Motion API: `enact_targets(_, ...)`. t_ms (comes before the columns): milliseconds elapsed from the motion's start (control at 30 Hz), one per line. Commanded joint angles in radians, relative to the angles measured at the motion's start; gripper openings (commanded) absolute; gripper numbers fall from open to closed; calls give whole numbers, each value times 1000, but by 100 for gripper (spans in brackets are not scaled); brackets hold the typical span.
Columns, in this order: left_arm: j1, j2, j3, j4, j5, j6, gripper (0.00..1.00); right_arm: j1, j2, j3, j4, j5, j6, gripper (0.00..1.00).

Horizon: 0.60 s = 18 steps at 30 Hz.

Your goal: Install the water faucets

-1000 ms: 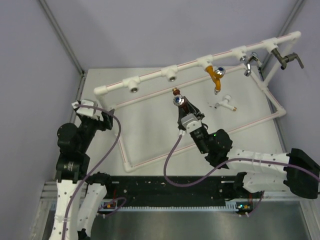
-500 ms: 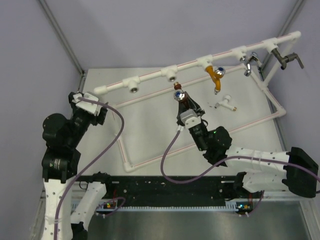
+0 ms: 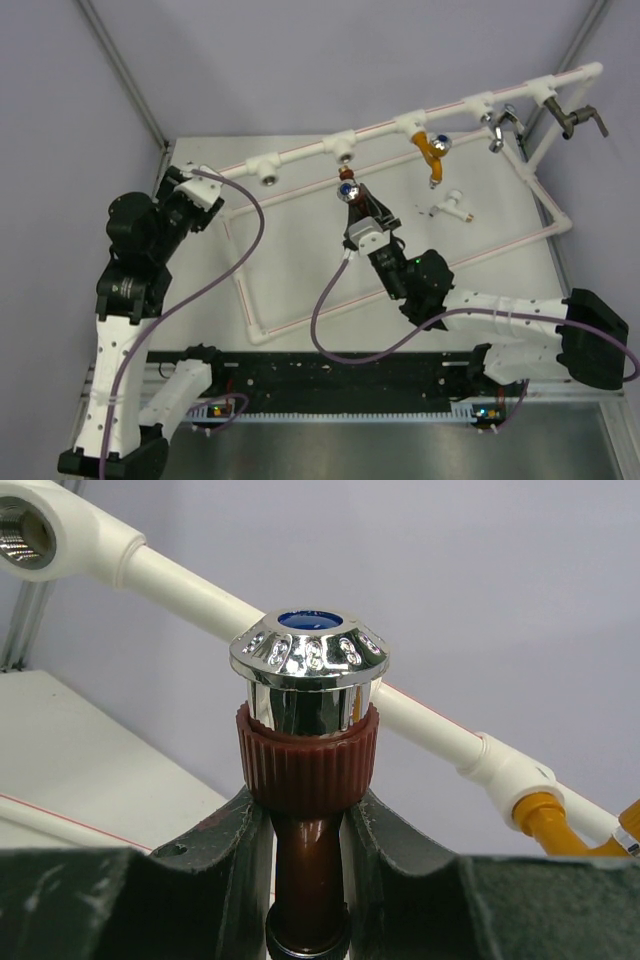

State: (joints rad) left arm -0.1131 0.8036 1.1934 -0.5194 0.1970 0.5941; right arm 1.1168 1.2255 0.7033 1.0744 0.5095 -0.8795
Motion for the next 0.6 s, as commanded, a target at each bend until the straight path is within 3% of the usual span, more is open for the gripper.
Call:
enact_targets(0,-49,5,3,1,-4,16,51,9,8,48,71,12,2,0)
enact_targets(67,-66,-4,-2,-5,-7,10,38,8,9,50,75,15,2,0)
enact_targets(233,-99,-47,-15,-14,-7,-23,17,-18,-30,45,36,4,82,0)
enact_targets(367,-102,-75,-15,-21,4,-73,11,-32,-50,44,1,3,109,0)
enact_targets(567,-108,-106,-8,-36,13,-116,11,-58,-61,48,-11,14,154,0)
